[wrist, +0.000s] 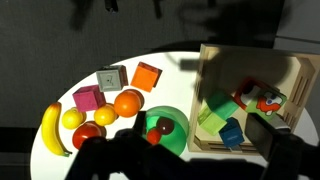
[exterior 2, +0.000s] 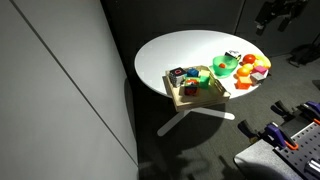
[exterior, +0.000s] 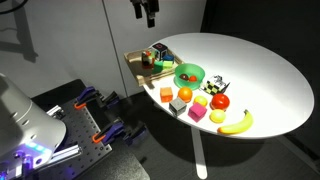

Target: Pick up the orange block and put it in the green bowl

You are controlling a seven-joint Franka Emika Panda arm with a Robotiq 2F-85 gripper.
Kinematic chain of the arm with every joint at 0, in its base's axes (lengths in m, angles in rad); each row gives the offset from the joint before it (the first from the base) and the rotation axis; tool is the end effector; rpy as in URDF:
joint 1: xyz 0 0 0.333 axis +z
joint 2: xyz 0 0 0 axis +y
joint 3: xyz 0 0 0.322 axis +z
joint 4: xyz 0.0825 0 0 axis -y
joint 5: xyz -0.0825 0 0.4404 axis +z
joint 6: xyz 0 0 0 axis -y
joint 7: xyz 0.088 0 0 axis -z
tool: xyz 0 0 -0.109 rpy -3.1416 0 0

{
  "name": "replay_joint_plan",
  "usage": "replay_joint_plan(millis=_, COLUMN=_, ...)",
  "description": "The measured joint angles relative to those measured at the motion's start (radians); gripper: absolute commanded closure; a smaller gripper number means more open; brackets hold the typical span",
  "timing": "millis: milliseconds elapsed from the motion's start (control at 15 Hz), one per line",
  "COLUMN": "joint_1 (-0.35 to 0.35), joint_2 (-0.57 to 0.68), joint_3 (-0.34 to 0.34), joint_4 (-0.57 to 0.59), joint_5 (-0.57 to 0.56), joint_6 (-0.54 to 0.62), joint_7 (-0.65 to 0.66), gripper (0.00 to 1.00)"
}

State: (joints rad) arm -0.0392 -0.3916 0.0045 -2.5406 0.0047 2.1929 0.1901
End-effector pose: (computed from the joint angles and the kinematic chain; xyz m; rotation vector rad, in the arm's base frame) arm 0.4597 -0.0158 0.3855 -3.1150 0.3563 -0.0684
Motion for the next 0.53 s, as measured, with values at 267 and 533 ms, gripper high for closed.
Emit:
replay_joint_plan(millis=267, joint_1=0.000, joint_2=0.068, joint_3=-0.031, joint_4=0.000, joint_5=0.044, joint_6=0.071, joint_7=-0.035, gripper=0.00)
replay_joint_plan(millis=533, joint_1=-0.005, joint_2=0.149, joint_3=-0.042, joint_4=-0.001, joint_5=0.044, joint_6=0.144, joint_7=-0.035, gripper=0.00)
